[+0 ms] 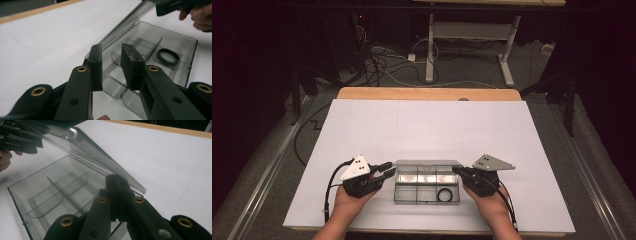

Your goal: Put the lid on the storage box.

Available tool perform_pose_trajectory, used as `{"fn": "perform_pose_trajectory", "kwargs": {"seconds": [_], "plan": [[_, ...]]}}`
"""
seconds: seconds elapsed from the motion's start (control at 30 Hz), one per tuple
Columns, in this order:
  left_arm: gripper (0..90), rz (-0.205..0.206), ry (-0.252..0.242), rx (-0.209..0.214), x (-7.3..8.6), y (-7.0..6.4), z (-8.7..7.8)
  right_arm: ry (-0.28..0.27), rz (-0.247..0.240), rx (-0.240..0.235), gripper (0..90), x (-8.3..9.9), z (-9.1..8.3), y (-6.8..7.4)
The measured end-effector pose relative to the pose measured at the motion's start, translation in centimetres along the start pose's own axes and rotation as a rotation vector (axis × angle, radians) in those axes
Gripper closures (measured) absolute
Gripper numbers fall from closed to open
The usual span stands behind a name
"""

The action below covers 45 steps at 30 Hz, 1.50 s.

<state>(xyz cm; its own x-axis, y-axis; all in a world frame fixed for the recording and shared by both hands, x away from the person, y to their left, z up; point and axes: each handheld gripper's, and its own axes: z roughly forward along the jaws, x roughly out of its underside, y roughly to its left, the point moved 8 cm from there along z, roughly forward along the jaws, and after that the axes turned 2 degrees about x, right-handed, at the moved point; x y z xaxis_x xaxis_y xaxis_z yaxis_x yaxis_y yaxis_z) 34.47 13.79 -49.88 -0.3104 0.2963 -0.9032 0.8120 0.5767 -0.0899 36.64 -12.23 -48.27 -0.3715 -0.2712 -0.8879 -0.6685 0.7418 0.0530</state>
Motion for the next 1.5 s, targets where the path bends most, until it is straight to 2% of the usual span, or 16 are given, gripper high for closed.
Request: {"fn": "perform_pose_trajectory", "kwargs": {"seconds": [0.1, 0.17, 0.27, 0.4, 0.47, 0.6, 0.7, 1.07, 1.33, 1.5], "plan": [[69.3, -0.019, 0.009, -0.008, 0.8, 0.1, -0.9, -0.001, -0.001, 0.0, 90.0, 0.2, -0.1, 0.1], [70.3, -0.04, 0.014, 0.002, 1.3, 0.0, -1.4, 0.001, 0.0, -0.004, 90.0, 0.3, -0.2, 0.2], [73.1, -0.065, 0.03, 0.01, 1.8, -0.3, -1.4, 0.006, -0.001, -0.005, 90.0, 0.6, -0.3, 0.4], [84.2, -0.077, 0.016, 0.048, 1.6, -1.2, -1.1, 0.008, -0.012, -0.003, 90.0, 0.8, -0.3, 0.7], [87.5, -0.069, 0.02, 0.066, 1.3, -1.6, -0.8, 0.008, -0.013, -0.001, 90.0, 1.0, -0.4, 0.8], [87.6, -0.062, 0.028, 0.091, 1.1, -2.5, 0.1, 0.011, -0.017, -0.004, 90.0, 1.3, -0.5, 1.0], [87.6, -0.046, 0.031, 0.098, 0.9, -2.9, 0.6, 0.02, -0.024, -0.002, 90.0, 1.7, -0.6, 1.1], [87.5, -0.037, 0.03, 0.113, 0.9, -3.5, 0.9, 0.037, -0.031, 0.004, 90.0, 2.6, -1.2, 1.3], [87.5, -0.027, 0.043, 0.11, 1.2, -3.6, 1.0, 0.042, -0.016, 0.037, 90.0, 3.3, -2.4, 0.1], [87.5, -0.02, 0.05, 0.097, 1.5, -3.6, 0.8, 0.054, 0.001, 0.096, 90.0, 4.2, -3.3, -1.8]]}}
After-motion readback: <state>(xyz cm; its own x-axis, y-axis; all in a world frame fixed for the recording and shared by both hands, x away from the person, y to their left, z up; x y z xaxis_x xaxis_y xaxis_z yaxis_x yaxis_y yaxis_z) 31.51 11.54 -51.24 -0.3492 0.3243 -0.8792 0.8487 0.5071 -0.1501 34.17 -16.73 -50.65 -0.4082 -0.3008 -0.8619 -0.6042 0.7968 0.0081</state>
